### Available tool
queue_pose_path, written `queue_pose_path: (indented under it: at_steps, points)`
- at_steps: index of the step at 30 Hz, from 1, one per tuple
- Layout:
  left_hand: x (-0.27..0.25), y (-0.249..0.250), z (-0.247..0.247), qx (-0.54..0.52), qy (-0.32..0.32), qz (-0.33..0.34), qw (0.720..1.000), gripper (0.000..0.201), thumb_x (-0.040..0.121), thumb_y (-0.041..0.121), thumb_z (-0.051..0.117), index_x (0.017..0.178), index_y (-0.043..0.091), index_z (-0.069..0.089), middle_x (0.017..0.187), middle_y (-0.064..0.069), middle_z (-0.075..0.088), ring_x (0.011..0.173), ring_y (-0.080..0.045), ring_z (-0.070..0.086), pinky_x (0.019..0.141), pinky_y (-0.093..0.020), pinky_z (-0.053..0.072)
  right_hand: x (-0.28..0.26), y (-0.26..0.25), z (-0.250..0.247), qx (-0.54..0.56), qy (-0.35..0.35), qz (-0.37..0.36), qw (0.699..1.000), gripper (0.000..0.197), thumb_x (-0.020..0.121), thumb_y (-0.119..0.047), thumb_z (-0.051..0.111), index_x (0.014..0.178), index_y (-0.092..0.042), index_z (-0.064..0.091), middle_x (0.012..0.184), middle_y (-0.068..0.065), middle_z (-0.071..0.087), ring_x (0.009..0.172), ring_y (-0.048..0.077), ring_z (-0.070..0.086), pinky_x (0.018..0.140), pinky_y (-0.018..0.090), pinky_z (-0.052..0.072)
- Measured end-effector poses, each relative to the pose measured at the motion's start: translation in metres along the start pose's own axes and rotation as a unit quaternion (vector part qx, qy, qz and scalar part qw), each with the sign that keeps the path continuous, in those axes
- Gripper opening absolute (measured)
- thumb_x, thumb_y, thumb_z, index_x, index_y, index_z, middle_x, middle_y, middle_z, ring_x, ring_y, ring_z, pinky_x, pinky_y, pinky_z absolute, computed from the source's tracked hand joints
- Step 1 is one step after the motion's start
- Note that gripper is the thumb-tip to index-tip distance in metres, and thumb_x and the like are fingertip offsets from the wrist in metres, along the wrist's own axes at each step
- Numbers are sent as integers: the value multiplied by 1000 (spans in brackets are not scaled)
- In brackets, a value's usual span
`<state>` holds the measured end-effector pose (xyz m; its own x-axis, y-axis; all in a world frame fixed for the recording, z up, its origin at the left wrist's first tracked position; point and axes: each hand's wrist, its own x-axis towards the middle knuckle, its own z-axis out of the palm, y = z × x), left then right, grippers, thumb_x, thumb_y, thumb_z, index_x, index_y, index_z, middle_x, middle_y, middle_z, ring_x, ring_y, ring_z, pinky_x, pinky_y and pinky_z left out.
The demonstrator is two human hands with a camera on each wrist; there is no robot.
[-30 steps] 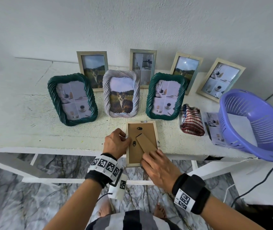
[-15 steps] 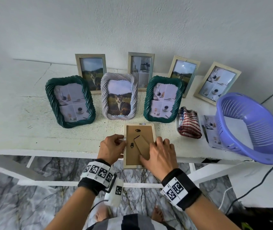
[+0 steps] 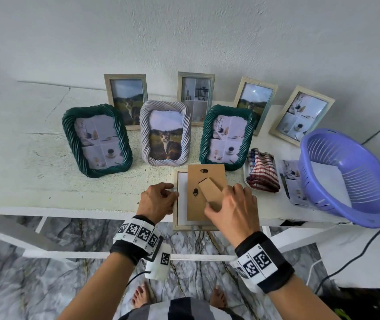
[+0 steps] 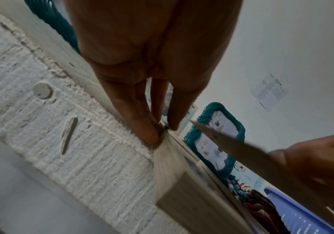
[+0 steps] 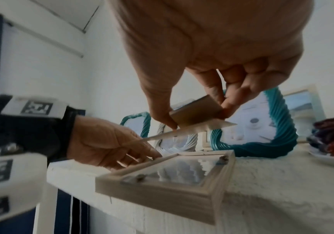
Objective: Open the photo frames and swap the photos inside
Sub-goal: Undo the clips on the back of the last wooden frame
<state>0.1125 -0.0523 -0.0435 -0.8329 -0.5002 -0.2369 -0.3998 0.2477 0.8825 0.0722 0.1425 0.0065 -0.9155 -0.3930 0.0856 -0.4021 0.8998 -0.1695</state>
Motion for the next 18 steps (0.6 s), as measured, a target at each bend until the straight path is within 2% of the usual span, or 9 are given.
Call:
queue_pose_path:
  at_steps: [3,4,6,8,10,12,14,18]
  points:
    - [-6,6,-6,23,30,46,998,23,94,35,61,105,17,69,84,2,70,72,-17,69,59,-38,60,-2,0,-2,86,15,-7,996,45,80,-52,59,95,-10,59,93,4,55,89,20,47,79,33,46]
    - [-10,9,-11,3,29,52,998,26,96,37,57,103,16,70,86,0,71,73,-17,70,58,-38,59,-3,-4,0,107,18,-14,994,44,80,-52,61,93,-10,58,91,3,53,87,19,47,79,33,47]
    - [-19,17,-20,-100,-10,42,994,27,98,31,54,107,11,69,89,-6,74,76,-19,72,54,-33,56,-4,-14,4,131,17,-26,991,43,79,-53,61,92,-12,58,88,0,51,85,18,46,78,34,47]
    - [-28,20,-33,-204,-36,22,978,20,96,17,59,112,9,67,91,-13,75,80,-22,73,56,-34,58,-2,-26,10,134,7,-40,990,47,79,-59,57,94,-14,60,89,-1,53,85,18,47,78,35,47]
    - [-30,14,-48,-248,-20,8,969,22,93,8,62,114,10,67,92,-17,74,82,-24,73,60,-35,59,2,-39,16,132,-11,-61,989,58,77,-68,45,96,-16,63,91,-2,55,87,19,48,77,38,46]
    - [-28,4,-62,-253,12,-9,967,22,92,6,62,113,11,67,89,-17,74,78,-22,73,60,-33,59,10,-49,20,124,-37,-99,987,66,79,-72,35,97,-18,68,95,-2,54,89,20,46,76,39,44]
    - [-26,-7,-75,-244,39,-25,969,22,92,7,63,113,10,67,88,-17,74,75,-21,73,59,-33,59,18,-58,21,79,-68,-149,983,64,86,-67,29,97,-20,72,98,-2,53,89,20,42,76,38,41]
    - [-18,-29,-83,-222,75,-61,970,20,93,7,62,112,9,67,83,-14,73,67,-19,71,54,-32,58,33,-71,19,5,-122,-210,970,46,95,-48,36,101,-20,72,103,3,50,92,22,37,77,36,33]
